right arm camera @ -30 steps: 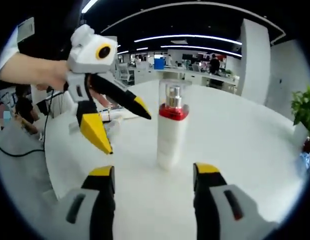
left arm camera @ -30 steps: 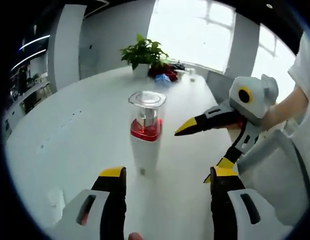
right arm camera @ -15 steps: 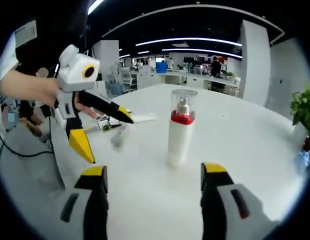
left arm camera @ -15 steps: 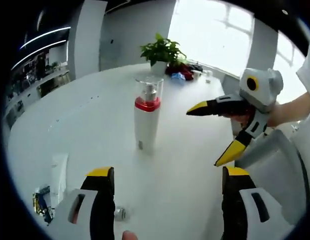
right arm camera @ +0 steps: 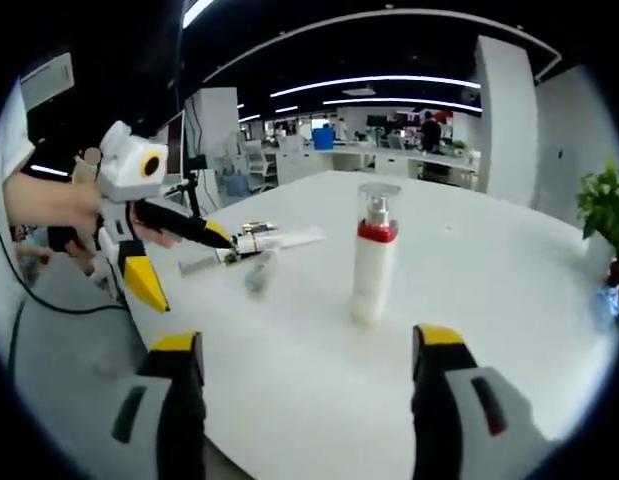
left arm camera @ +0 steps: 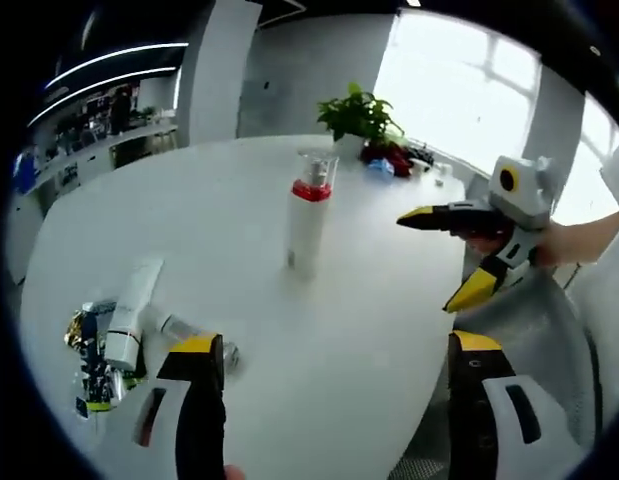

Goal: Arrange the skincare products in the storage area until every visible bottle or jar stands upright without overlapping.

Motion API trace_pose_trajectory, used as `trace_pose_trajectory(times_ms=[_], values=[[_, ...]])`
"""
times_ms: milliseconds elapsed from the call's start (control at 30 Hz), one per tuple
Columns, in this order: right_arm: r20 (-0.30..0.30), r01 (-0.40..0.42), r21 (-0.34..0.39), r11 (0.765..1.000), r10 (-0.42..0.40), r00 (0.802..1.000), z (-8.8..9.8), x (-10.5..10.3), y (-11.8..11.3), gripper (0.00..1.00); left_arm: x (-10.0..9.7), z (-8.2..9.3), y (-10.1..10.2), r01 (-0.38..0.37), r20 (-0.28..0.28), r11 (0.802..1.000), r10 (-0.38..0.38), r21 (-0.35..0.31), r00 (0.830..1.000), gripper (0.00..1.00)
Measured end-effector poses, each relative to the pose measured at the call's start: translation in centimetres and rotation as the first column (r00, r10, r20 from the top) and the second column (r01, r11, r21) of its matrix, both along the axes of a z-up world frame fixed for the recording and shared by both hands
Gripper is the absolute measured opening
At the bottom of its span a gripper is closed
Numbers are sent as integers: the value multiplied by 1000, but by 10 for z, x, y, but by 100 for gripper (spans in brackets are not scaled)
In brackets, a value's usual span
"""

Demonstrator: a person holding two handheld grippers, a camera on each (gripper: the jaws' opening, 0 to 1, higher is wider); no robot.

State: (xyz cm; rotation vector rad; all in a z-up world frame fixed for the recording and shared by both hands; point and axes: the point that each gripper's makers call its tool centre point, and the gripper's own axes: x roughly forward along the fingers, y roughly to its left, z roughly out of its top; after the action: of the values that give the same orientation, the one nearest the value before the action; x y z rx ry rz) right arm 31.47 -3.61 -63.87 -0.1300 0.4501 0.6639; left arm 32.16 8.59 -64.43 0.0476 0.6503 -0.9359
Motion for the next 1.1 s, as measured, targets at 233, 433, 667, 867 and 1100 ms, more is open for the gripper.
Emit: trace_pose_trajectory(times_ms=[233, 433, 667, 867, 1100], values=[[-2, 1, 31, 1000, -1, 1000, 4, -13, 1, 90, -20, 3, 13, -25, 28, 999, 24, 32, 999, 93], [3, -5, 37, 999, 4, 1000, 11, -17, 3, 92, -34, 12, 25, -92, 26, 996, 92, -12, 995, 95], [6, 17, 70, 997, -17, 1000, 21, -26, 4, 94, -49, 12, 40, -153, 14, 988, 154, -16, 988, 97], [0, 28, 80, 996, -29, 1000, 24, -33, 3, 95, -64, 13, 45, -172, 14, 985, 172, -3, 985, 97], [8, 40, 106, 994, -41, 999, 30, -45, 5, 96, -74, 12, 56, -223, 12, 975, 223, 7, 975, 97]])
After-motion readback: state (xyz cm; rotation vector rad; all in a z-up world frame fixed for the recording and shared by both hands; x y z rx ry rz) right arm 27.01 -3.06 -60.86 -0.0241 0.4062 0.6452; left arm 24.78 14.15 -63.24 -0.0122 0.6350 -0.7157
